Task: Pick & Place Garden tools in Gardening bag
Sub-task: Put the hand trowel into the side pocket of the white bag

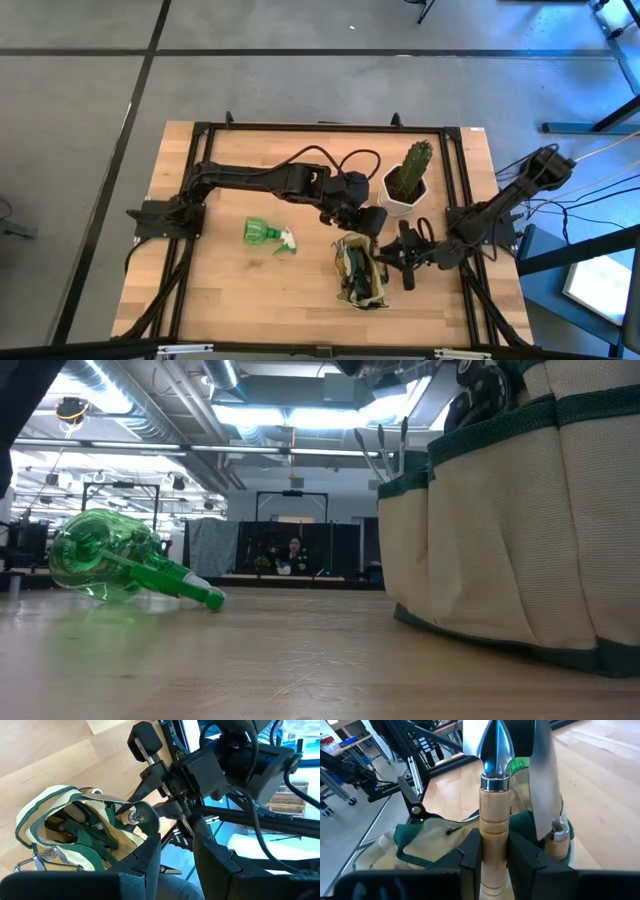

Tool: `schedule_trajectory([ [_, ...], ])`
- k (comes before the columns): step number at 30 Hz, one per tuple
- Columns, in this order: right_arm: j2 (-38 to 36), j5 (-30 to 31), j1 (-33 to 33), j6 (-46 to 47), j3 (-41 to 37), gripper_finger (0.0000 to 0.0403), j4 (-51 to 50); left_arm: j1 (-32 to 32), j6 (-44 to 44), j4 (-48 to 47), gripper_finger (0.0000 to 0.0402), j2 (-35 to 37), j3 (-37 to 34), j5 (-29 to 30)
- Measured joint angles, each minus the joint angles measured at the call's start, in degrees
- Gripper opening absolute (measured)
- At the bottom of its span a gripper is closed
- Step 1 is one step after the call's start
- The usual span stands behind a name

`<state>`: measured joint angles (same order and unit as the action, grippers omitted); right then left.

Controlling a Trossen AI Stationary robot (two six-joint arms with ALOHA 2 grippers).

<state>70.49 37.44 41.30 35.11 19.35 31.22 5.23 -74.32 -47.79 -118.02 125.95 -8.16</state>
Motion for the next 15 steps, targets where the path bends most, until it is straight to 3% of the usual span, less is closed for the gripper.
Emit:
schedule_trajectory([
  [15,3.1,0.9,3.1,3.4,0.0,0.0064,-0.1,0.3,0.2,0.0,0.0109,0.0,0.0,0.0],
])
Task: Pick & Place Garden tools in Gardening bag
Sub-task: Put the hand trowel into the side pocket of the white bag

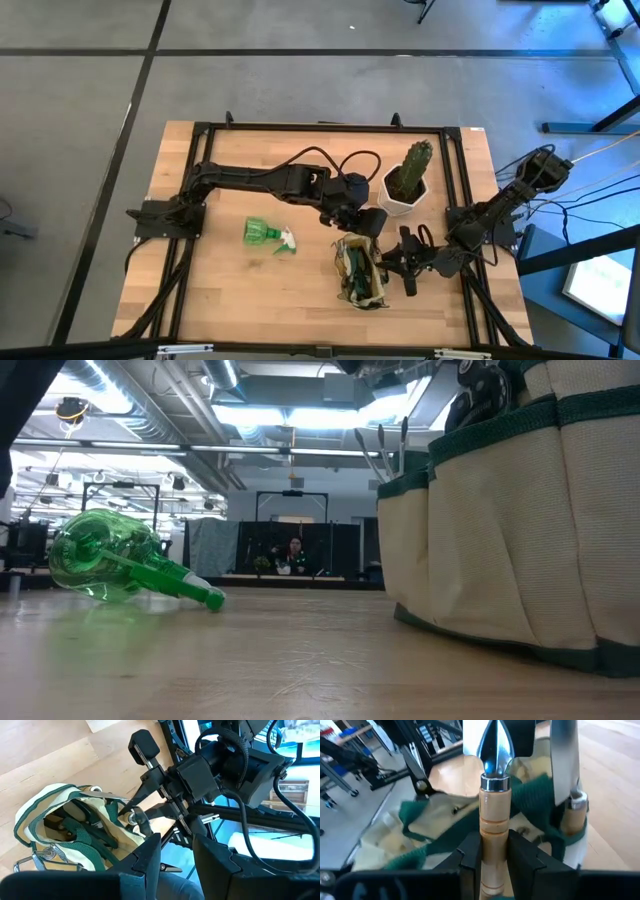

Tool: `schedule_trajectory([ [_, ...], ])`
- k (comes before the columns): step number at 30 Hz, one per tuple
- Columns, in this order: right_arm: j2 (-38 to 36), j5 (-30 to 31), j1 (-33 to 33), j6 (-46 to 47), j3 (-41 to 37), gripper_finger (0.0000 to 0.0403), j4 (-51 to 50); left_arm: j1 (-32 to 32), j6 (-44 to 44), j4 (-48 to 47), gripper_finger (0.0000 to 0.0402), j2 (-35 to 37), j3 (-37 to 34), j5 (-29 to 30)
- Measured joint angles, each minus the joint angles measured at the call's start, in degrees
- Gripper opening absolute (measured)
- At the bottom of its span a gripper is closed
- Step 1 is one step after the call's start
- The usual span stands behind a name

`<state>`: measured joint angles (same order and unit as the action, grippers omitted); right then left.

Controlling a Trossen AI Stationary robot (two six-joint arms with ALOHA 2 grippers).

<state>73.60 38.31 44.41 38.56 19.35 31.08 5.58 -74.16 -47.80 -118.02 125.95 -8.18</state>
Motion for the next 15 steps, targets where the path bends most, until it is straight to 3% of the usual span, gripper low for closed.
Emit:
schedule_trajectory([
  [6,0.0,0.0,0.3,1.5,0.0,0.0068,-2.3,0.0,0.8,0.0,0.0109,0.0,0.0,0.0],
  [15,0.0,0.0,0.3,2.8,0.0,0.0154,-2.0,0.2,1.0,0.0,0.0109,0.0,0.0,0.0],
])
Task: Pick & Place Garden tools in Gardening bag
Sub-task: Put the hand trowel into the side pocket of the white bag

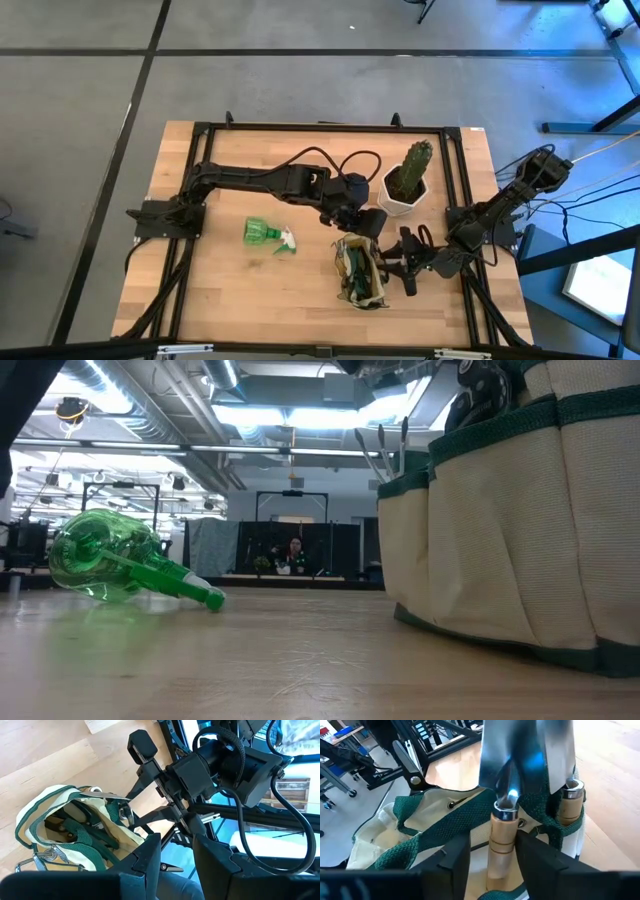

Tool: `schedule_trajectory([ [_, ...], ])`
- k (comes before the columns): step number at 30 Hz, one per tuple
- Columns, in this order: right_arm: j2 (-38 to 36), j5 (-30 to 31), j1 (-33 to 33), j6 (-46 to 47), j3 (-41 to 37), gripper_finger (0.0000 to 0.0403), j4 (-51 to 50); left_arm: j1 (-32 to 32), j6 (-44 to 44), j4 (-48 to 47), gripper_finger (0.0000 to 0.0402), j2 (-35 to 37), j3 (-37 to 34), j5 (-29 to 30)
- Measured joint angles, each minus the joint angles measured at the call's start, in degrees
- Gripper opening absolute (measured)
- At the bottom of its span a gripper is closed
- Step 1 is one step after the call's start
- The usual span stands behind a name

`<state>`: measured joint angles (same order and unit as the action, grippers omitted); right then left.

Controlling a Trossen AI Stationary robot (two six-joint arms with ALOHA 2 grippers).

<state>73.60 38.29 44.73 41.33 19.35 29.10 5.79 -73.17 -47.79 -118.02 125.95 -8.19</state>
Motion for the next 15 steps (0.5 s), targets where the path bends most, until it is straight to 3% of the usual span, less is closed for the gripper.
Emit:
schedule_trajectory([
  [6,0.0,-2.3,0.0,0.1,0.0,0.0166,0.1,0.2,0.0,0.0,0.0109,0.0,0.0,0.0],
  [15,-0.8,-3.0,0.0,1.3,0.0,0.0147,1.3,0.6,0.5,0.0,0.0109,0.0,0.0,0.0],
])
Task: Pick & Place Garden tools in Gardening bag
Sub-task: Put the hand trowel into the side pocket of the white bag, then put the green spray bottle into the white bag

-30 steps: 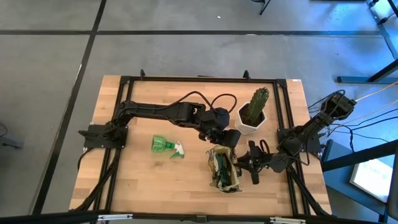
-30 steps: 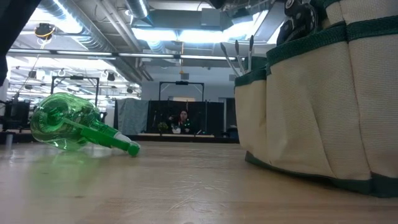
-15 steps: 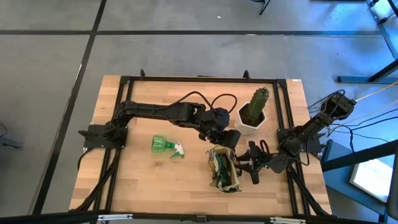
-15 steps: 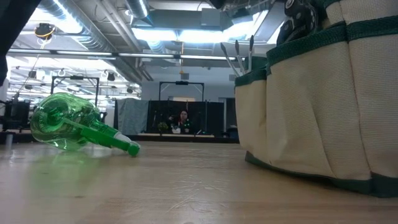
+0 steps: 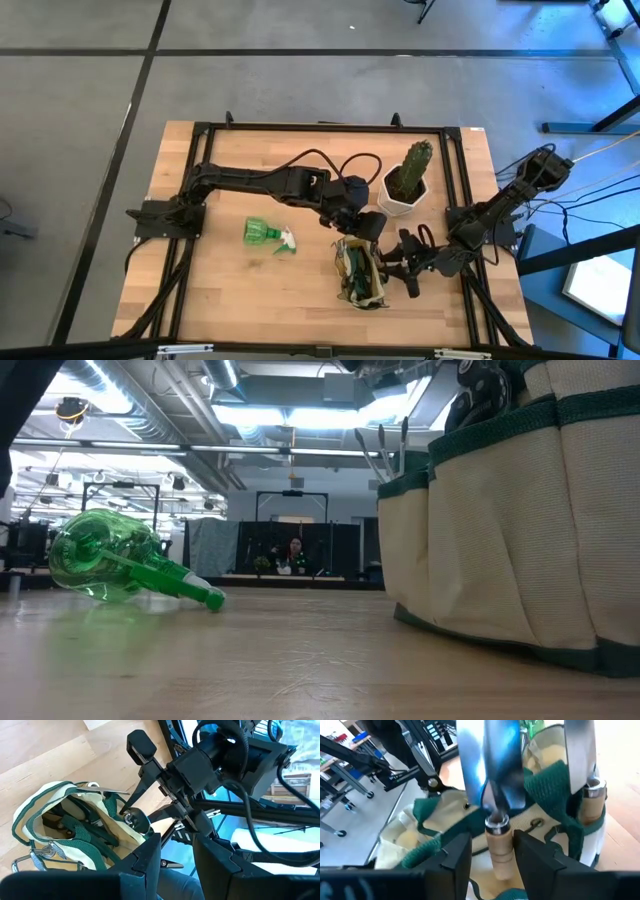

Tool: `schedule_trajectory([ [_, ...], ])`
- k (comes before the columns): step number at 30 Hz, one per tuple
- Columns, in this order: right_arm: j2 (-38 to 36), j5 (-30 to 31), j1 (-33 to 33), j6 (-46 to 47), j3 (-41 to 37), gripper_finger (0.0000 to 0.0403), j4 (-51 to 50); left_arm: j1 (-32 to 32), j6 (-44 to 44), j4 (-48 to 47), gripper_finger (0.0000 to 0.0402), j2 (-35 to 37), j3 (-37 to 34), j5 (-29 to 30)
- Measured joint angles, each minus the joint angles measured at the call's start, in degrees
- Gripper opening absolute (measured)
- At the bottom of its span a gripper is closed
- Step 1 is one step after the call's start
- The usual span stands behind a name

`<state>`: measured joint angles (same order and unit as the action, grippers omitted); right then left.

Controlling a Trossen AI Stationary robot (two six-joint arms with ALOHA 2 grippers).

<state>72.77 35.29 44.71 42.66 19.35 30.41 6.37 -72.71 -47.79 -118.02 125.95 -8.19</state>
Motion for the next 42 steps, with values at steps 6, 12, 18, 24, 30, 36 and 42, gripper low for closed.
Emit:
schedule_trajectory([
  [6,-2.0,1.4,0.0,-2.4,0.0,0.0138,0.4,0.1,0.0,0.0,0.0109,0.0,0.0,0.0],
  [12,-2.0,1.5,-0.5,-2.1,0.0,0.0122,-1.9,0.1,0.1,0.0,0.0109,0.0,0.0,0.0],
  [18,-2.0,-1.1,-0.5,-0.1,0.0,0.0044,-4.8,0.1,0.1,0.0,0.0109,0.0,0.0,0.0],
  [24,-2.0,-2.1,-0.4,0.1,0.0,0.0001,-4.6,0.1,0.7,0.0,0.0109,0.0,0.0,0.0],
  [30,-2.0,-2.5,-0.3,0.1,0.0,0.0001,-4.7,0.1,1.1,0.0,0.0109,0.0,0.0,0.0],
  [36,-2.0,-3.3,-0.3,0.2,0.0,0.0,-4.4,0.1,1.6,0.0,0.0109,0.0,0.0,0.0],
  [42,-2.4,-5.5,0.3,0.4,0.0,0.0,-3.9,0.3,2.1,0.0,0.0109,0.0,0.0,0.0],
])
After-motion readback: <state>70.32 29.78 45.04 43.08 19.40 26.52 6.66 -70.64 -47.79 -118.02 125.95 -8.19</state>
